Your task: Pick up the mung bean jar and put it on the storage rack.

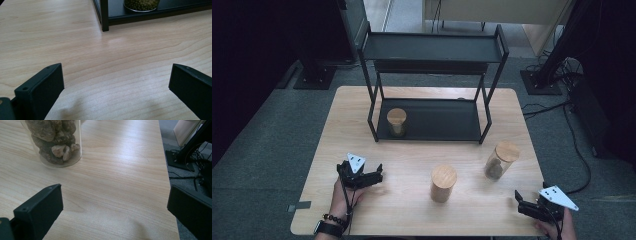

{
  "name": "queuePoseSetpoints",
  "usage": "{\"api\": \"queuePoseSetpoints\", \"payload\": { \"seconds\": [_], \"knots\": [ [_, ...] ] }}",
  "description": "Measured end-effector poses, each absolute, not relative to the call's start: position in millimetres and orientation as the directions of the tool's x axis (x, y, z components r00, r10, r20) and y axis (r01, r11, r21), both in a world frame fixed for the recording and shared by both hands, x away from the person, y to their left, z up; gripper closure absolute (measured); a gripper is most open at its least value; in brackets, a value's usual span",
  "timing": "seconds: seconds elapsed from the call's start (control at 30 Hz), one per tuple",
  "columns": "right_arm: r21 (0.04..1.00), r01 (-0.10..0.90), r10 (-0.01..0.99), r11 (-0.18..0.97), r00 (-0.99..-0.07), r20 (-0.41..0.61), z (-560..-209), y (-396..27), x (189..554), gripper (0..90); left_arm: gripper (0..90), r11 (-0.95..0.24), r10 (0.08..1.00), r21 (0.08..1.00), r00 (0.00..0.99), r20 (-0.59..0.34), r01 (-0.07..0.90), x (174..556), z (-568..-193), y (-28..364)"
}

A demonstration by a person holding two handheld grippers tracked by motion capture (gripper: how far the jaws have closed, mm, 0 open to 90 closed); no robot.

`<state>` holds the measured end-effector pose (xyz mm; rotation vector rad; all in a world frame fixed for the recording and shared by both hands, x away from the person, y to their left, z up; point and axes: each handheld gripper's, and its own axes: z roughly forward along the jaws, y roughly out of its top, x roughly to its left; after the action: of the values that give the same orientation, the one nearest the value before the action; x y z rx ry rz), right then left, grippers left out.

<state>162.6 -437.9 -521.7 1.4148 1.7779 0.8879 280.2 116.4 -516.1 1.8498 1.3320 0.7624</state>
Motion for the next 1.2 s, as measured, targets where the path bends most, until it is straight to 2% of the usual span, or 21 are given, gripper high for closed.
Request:
{"api": "queuePoseSetpoints", "payload": {
  "seconds": [1.2],
  "knots": [
    [0.842,0.511,0.981,0.172,-0.164,-0.101,-522,-438,162,0.0,0.0,-0.224,0.949,0.814,0.309,0.058,0.536,256,-516,144]
  ]
}}
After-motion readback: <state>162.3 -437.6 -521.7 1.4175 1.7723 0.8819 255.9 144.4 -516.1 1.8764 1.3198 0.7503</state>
